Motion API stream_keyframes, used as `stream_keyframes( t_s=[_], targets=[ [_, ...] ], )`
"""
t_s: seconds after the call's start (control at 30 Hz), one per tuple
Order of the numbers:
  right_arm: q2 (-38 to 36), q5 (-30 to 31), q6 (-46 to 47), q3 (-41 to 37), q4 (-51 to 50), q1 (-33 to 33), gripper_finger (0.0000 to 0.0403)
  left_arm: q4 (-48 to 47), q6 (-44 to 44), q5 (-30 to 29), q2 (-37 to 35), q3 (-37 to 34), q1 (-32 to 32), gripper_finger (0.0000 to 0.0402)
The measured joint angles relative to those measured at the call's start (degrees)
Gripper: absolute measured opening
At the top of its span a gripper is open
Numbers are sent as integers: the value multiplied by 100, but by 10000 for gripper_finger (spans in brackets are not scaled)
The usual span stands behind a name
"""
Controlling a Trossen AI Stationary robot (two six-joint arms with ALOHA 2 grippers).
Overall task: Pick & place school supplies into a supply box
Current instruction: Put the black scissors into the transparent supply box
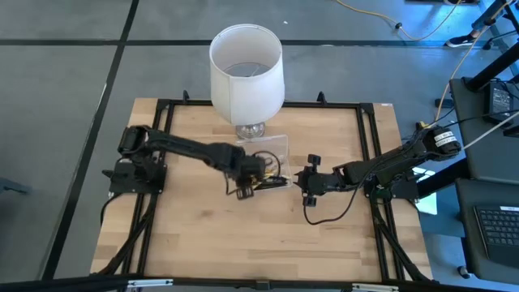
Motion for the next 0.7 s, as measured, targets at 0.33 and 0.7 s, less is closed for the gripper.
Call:
stream_keyframes(
  t_s=[0.33, 0.7],
  targets=[
    [0, 0, -3, 0, -43, -2, 133, 493, 689, 492, 450, 7, 226, 66],
    [0, 4, -4, 0, -33, -2, 133, 572, 286, 432, 835, 6, 225, 66]
  ],
)
